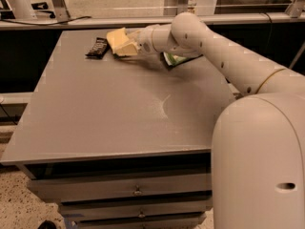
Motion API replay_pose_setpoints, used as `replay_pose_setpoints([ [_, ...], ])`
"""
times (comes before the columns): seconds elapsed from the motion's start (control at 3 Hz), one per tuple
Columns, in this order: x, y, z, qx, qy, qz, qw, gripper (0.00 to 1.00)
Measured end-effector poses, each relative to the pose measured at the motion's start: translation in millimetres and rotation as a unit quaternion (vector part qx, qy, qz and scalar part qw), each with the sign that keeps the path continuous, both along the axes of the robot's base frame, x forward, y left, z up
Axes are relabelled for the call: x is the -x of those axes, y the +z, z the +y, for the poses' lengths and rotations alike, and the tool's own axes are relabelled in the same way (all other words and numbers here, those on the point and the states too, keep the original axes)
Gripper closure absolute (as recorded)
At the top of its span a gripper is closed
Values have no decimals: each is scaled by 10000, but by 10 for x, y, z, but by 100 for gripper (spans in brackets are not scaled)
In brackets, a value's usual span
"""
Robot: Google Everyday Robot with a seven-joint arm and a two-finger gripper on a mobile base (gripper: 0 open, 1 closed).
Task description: Move sponge near rxbar chocolate
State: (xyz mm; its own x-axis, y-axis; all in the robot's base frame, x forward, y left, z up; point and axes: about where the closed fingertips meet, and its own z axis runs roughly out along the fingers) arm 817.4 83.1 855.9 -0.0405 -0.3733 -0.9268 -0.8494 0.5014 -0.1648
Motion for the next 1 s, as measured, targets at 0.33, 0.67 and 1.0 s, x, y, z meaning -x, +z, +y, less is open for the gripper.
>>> replay_pose_setpoints([
  [0.33,0,0,49,-20,49,15,10000,61],
  [0.67,25,10,77,-42,91,6,9999,36],
  [1.0,62,32,98,-79,131,-15,9999,13],
])
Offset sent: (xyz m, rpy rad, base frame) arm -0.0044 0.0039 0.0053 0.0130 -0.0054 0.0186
